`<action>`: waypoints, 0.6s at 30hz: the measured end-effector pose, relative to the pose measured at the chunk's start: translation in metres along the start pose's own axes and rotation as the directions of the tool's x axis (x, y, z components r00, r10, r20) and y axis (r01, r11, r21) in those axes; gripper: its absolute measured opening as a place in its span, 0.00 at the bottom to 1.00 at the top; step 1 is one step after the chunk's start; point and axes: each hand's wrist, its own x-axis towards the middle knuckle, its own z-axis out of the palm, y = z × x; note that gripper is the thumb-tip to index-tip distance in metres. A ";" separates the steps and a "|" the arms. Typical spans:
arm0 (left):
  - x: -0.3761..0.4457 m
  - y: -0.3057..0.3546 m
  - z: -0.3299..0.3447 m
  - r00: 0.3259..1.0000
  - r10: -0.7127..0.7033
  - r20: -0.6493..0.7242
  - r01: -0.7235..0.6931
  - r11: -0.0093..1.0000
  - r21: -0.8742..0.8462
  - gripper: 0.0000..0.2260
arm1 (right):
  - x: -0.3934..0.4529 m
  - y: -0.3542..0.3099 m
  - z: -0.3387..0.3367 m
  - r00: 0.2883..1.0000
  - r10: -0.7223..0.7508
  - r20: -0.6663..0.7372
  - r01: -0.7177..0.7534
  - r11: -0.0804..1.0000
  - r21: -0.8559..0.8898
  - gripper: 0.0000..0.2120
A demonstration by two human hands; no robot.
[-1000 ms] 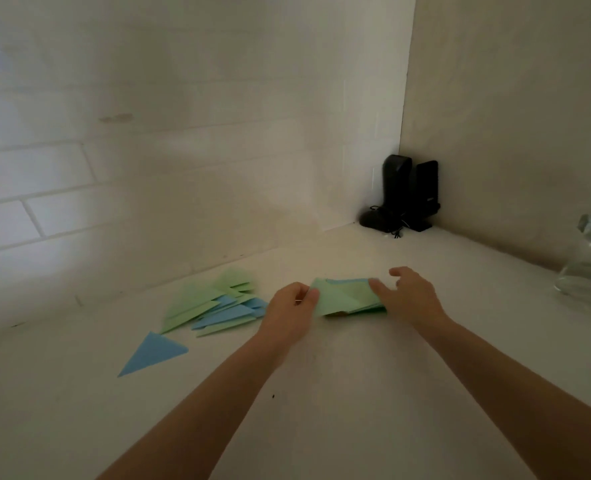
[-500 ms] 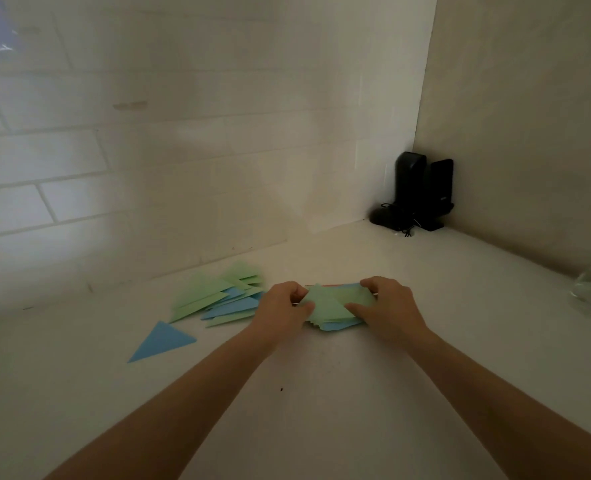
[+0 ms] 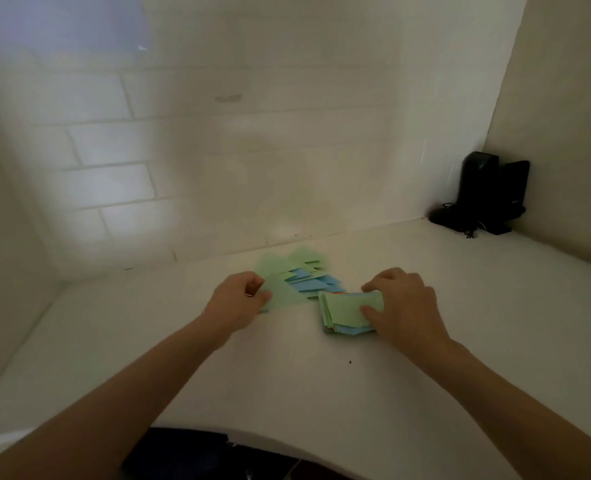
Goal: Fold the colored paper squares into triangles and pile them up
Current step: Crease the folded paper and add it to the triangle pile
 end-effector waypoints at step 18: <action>0.019 -0.048 -0.021 0.940 0.039 -0.338 0.081 0.939 0.335 0.17 | -0.018 -0.023 0.017 0.991 0.064 0.114 -0.102 0.923 0.371 0.17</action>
